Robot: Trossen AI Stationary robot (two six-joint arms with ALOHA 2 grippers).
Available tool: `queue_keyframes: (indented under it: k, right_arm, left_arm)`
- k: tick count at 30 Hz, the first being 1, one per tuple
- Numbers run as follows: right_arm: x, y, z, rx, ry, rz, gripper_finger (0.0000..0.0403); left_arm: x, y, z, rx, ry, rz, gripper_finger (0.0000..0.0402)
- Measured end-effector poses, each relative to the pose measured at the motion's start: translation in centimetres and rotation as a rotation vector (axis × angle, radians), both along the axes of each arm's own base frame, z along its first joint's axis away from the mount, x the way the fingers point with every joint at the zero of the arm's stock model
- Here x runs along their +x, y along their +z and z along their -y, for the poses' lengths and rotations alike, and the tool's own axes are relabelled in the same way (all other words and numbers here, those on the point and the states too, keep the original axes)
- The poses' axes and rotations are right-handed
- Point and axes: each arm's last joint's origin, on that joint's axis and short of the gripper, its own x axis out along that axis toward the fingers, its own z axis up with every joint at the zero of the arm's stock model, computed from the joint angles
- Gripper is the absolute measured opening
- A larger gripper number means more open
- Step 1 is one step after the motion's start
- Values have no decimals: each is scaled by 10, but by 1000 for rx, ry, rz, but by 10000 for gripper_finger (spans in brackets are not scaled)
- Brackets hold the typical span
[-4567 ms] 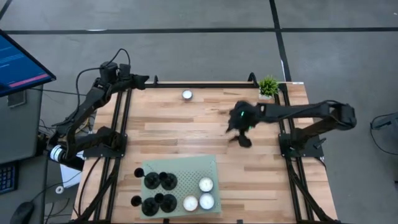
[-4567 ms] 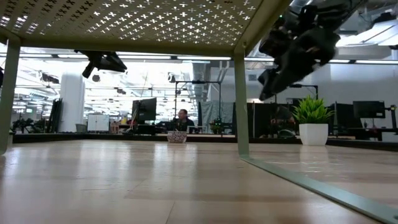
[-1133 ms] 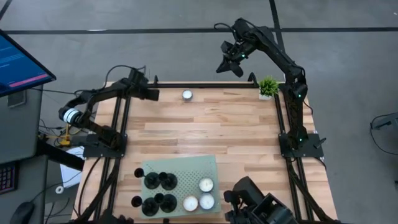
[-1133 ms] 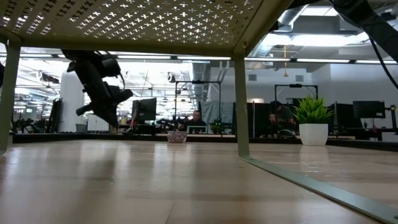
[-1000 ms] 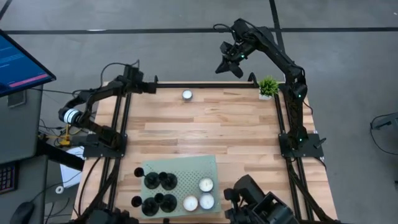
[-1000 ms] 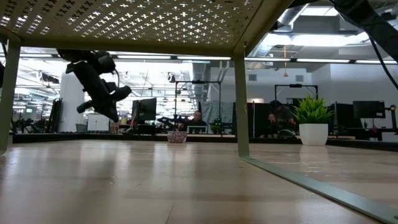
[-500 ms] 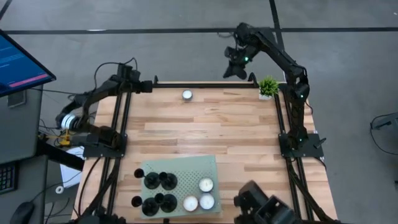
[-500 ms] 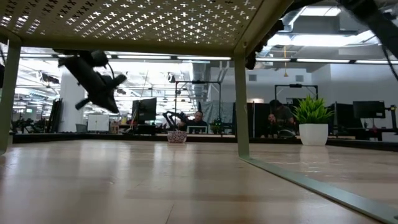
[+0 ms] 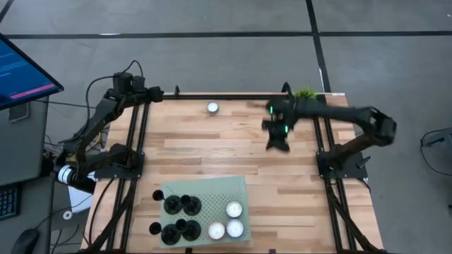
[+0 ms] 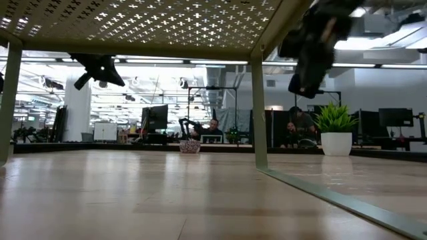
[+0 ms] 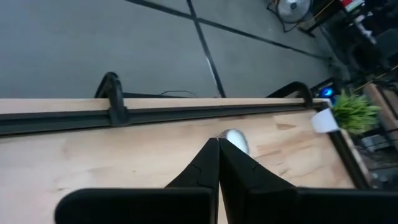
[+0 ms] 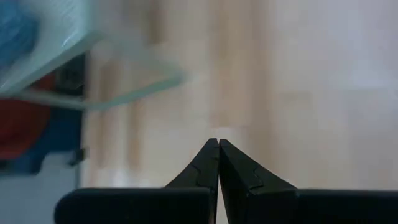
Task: Stock candles on shelf
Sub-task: Adjust the shelf
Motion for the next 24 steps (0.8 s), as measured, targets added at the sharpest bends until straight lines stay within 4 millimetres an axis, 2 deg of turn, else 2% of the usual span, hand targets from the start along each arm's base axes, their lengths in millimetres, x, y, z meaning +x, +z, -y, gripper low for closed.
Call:
queue_keyframes:
  k: [6,10,13,19,24]
  right_arm:
    - [1,-32,-78,68,33,33,0]
    - [6,-42,-127,115,22,65,0]
    - [12,-44,-159,131,-48,128,0]
    - [12,-56,-213,237,-195,80,0]
    - [11,-71,-245,324,-282,35,0]
  left_arm:
    - [0,1,1,-28,10,41,2]
    - [0,1,1,-36,-7,55,2]
    - [1,2,2,-38,-29,64,2]
    - [2,2,2,-30,-59,70,2]
    - [3,3,3,-38,-116,90,3]
